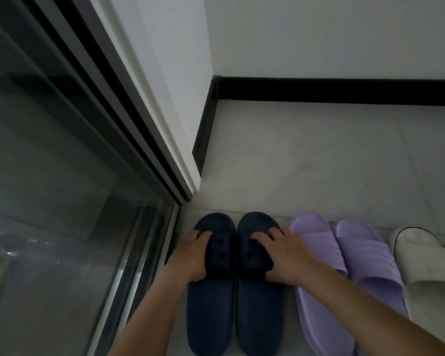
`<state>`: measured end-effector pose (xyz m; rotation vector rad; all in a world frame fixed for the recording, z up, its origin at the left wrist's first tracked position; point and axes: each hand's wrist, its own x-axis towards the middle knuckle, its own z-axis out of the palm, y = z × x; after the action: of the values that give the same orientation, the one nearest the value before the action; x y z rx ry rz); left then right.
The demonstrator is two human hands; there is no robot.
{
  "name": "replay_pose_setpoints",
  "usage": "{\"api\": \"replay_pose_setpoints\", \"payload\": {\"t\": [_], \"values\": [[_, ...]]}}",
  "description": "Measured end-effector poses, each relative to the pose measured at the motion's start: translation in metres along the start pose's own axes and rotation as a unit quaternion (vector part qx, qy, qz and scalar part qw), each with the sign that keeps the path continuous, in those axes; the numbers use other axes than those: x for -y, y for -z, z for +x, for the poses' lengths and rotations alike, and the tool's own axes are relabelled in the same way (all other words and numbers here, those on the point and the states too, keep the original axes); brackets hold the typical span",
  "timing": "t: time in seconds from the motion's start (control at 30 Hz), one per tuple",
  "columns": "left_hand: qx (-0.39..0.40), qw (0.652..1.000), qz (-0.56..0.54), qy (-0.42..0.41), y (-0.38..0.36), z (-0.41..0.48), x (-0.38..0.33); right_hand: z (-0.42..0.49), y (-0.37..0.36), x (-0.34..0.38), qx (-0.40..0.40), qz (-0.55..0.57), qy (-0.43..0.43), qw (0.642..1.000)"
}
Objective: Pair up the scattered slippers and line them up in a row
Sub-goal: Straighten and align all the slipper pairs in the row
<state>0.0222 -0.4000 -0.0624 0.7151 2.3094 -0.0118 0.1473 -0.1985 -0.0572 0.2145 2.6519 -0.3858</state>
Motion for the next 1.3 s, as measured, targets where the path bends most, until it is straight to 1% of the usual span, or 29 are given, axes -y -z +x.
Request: {"api": "replay_pose_setpoints", "payload": {"t": [0.1, 0.23, 0.43, 0.53, 0.67, 0.8, 0.93, 1.03, 1.2, 1.27, 1.3], "values": [[-0.019, 1.000, 0.007, 0.004, 0.002, -0.003, 0.000, -0.006, -0.003, 0.005, -0.005, 0.026, 0.002, 1.000], [-0.029, 0.999, 0.010, 0.009, 0.003, 0.002, 0.000, -0.005, -0.008, 0.013, -0.044, 0.067, -0.033, 0.996], [-0.046, 0.998, 0.048, 0.006, 0.007, 0.001, -0.002, -0.002, -0.008, 0.015, -0.063, 0.089, -0.040, 0.993], [-0.037, 0.997, 0.062, -0.003, 0.004, 0.000, -0.008, -0.003, -0.011, 0.017, -0.072, 0.096, -0.040, 0.992], [-0.012, 0.998, 0.030, -0.061, 0.008, 0.003, -0.022, 0.000, -0.012, 0.019, -0.079, 0.109, -0.046, 0.990], [-0.029, 0.997, -0.008, -0.067, 0.013, -0.001, -0.022, 0.001, -0.013, 0.019, -0.076, 0.120, -0.062, 0.988], [-0.035, 0.997, -0.004, -0.074, 0.014, -0.002, -0.020, 0.001, -0.014, 0.021, -0.086, 0.130, -0.068, 0.985], [-0.017, 0.998, 0.005, -0.064, 0.010, -0.002, -0.027, 0.000, -0.016, 0.020, -0.091, 0.132, -0.062, 0.985], [-0.035, 0.997, 0.034, -0.057, 0.005, -0.004, -0.051, -0.009, -0.012, 0.010, -0.061, 0.170, -0.026, 0.983], [-0.032, 0.995, 0.057, -0.079, 0.007, -0.005, -0.067, -0.021, -0.008, -0.004, -0.056, 0.199, -0.001, 0.978], [-0.036, 0.991, 0.075, -0.107, 0.007, -0.006, -0.079, -0.029, -0.004, -0.014, -0.061, 0.208, 0.018, 0.976]]}}
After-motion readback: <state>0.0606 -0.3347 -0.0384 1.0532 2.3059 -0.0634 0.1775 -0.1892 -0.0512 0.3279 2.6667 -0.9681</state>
